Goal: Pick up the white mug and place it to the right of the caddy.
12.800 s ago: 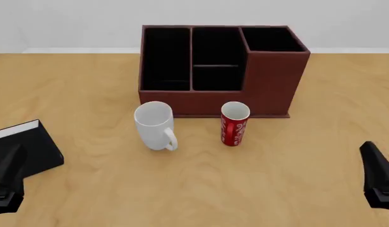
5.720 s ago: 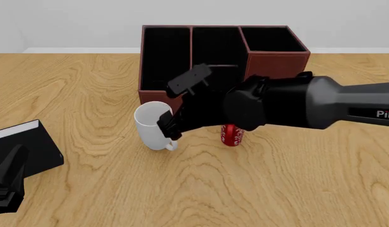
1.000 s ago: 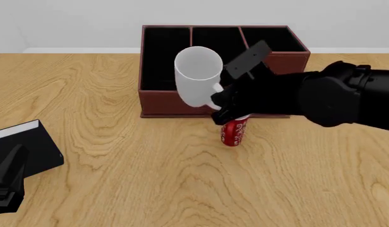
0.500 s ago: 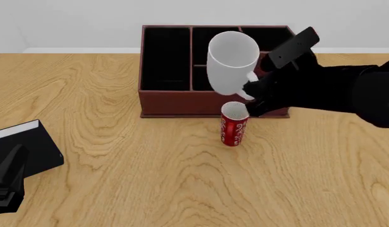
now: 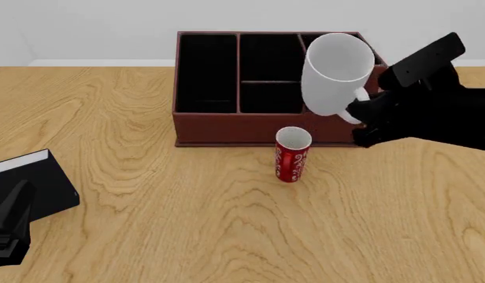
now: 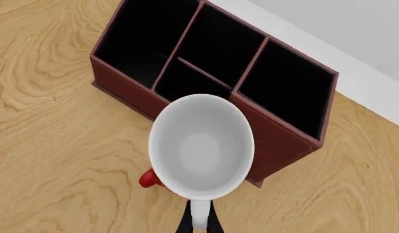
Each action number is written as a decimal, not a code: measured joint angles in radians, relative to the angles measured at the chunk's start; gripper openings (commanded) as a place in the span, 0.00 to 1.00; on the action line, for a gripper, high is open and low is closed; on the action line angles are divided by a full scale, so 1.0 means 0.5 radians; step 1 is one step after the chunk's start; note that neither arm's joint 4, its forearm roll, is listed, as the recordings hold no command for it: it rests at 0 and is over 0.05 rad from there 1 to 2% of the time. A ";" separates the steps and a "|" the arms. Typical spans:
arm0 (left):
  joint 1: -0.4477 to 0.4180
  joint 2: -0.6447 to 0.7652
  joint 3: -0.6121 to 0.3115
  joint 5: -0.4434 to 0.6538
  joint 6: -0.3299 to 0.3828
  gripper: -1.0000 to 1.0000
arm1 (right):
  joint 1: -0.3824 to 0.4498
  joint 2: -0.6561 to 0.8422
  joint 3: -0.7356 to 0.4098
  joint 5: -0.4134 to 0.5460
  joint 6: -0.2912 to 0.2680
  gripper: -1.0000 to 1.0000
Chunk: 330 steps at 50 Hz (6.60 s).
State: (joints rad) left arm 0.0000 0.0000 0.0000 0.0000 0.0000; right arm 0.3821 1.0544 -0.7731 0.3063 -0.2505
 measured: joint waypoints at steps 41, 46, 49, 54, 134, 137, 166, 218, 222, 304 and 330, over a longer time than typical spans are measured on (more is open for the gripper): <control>0.000 0.000 0.000 0.000 0.000 1.00 | -0.478 -0.441 0.231 0.179 0.014 0.00; 0.000 0.000 0.000 0.000 0.000 1.00 | -0.529 -0.484 0.253 0.197 0.015 0.00; 0.000 0.000 0.000 0.000 0.000 1.00 | -0.562 -0.506 0.271 0.202 0.017 0.00; 0.000 0.000 0.000 0.000 0.000 1.00 | -0.621 -0.544 0.295 0.217 0.021 0.00; 0.000 0.000 0.000 0.000 0.000 1.00 | -1.196 -0.298 0.224 0.034 0.002 0.00; 0.000 0.000 0.000 0.000 0.000 1.00 | -1.204 -0.276 0.200 0.032 -0.002 0.00; 0.000 0.000 0.000 0.000 0.000 1.00 | -1.218 -0.008 -0.189 0.111 0.043 0.00; 0.000 0.000 0.000 0.000 0.000 1.00 | -1.136 0.517 -0.595 0.078 0.151 0.00; 0.000 0.000 0.000 0.000 0.000 1.00 | -1.137 0.554 -0.619 0.075 0.153 0.00; 0.000 0.000 0.000 0.000 0.000 1.00 | -1.167 1.011 -0.641 -0.179 0.242 0.00; 0.000 0.000 0.000 0.000 0.000 1.00 | -1.149 1.129 -0.636 -0.266 0.238 0.00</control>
State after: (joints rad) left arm 0.0000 0.0000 0.0000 0.0000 0.0000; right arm -0.1922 1.6188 -1.0913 0.1730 -0.1316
